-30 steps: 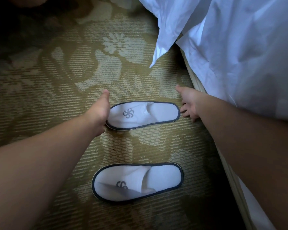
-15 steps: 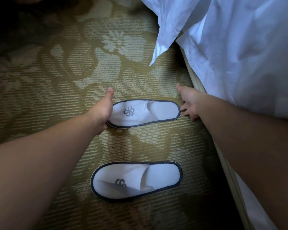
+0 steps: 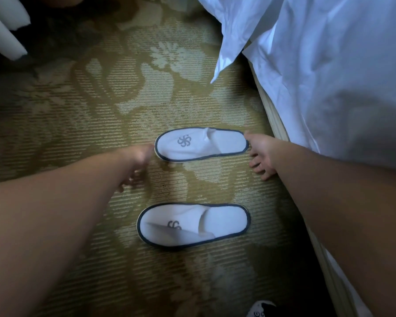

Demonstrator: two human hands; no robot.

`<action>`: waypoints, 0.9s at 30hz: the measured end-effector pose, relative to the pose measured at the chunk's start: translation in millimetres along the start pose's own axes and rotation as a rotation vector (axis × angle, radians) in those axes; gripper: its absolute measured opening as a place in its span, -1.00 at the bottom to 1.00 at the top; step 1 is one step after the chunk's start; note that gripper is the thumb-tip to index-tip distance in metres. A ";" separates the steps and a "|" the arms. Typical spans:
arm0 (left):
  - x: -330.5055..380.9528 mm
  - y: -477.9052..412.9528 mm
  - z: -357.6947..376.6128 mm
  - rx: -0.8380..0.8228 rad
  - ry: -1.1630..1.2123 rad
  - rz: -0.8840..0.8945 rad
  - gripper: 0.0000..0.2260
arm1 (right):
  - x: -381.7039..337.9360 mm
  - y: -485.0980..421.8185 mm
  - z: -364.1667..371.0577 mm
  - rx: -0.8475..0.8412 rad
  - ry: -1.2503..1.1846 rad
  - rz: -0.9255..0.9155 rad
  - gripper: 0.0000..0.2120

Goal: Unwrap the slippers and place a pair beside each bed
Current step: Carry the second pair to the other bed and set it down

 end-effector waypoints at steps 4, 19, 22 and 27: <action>-36.6 4.0 9.9 -0.153 -0.131 -0.211 -0.15 | 29.4 11.0 22.2 0.086 0.105 -0.048 -0.28; -49.8 23.4 53.1 -0.079 -0.222 -0.122 -0.35 | 102.3 25.1 60.0 0.038 0.128 0.085 -0.43; -32.0 26.4 48.2 -0.014 -0.120 -0.059 -0.32 | 103.2 27.0 52.5 0.002 0.117 0.153 -0.27; -11.3 20.8 57.0 -0.015 0.117 0.063 -0.32 | 107.8 23.6 31.5 0.033 -0.001 0.186 -0.16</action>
Point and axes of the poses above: each hand's wrist, its own y-axis away from the middle knuckle, its own z-axis out of the palm, x = y × z, the point moved 6 cm from there along -y, towards the middle knuckle, and after that the axes turned 12 degrees about -x, right-handed, at the moved point
